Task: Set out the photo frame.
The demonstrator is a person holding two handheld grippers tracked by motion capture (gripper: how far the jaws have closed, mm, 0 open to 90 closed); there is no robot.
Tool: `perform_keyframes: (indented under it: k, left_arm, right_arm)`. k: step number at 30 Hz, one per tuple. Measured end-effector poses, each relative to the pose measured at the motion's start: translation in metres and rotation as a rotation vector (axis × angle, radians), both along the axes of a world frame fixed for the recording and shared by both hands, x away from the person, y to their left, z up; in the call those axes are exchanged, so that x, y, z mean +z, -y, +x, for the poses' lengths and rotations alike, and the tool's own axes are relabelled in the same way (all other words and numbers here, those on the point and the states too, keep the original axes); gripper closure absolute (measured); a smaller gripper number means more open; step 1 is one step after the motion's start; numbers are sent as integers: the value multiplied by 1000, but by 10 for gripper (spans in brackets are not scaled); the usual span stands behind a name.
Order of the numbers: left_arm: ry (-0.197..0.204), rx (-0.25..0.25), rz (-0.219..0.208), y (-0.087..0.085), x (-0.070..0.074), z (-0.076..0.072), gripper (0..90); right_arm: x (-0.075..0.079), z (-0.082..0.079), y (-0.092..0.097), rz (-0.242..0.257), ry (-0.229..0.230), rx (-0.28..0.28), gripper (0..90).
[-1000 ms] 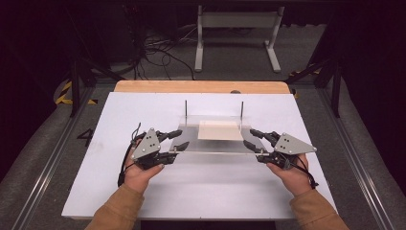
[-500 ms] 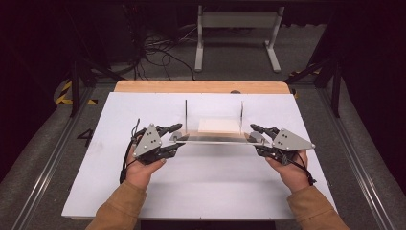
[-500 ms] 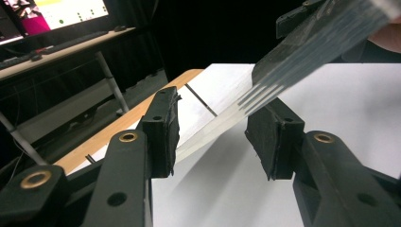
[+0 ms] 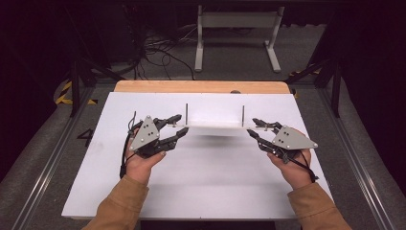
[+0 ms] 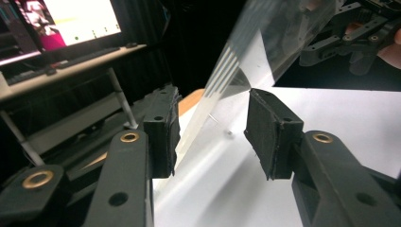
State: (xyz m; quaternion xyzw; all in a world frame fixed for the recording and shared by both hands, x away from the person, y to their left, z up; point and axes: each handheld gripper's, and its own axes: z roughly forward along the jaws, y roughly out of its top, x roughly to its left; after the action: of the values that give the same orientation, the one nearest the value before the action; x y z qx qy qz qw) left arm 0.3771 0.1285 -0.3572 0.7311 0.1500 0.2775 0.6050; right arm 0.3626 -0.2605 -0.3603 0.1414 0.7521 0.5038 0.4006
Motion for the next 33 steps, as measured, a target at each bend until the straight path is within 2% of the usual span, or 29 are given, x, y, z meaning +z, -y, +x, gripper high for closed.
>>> perform_keyframes:
  k: [2, 7, 13, 16, 22, 25, 30, 33]
  left_arm:
    - [6, -2, -3, -1, 6, 0, 571]
    - [11, 9, 15, -5, 14, -4, 563]
    - [17, -1, 0, -9, 23, -15, 575]
    - [-13, -21, -27, -13, 28, -23, 577]
    - [-45, -44, -34, -16, 35, -38, 594]
    - [-52, -56, -44, -17, 39, -44, 603]
    - [-72, -70, -49, -17, 45, -51, 625]
    - [-83, -65, -34, -15, 48, -56, 630]
  right_arm:
    - [5, -2, 0, 2, 12, -2, 633]
    - [18, -14, -6, -37, 24, 2, 651]
    - [30, -26, -6, -2, -8, 34, 651]
    - [40, -37, -7, 19, -20, 64, 655]
    - [55, -54, -7, 45, -46, 97, 657]
    - [59, -59, -5, 63, -77, 109, 657]
    - [60, -60, 0, 118, -154, 134, 656]
    - [58, -58, 3, 144, -208, 146, 656]
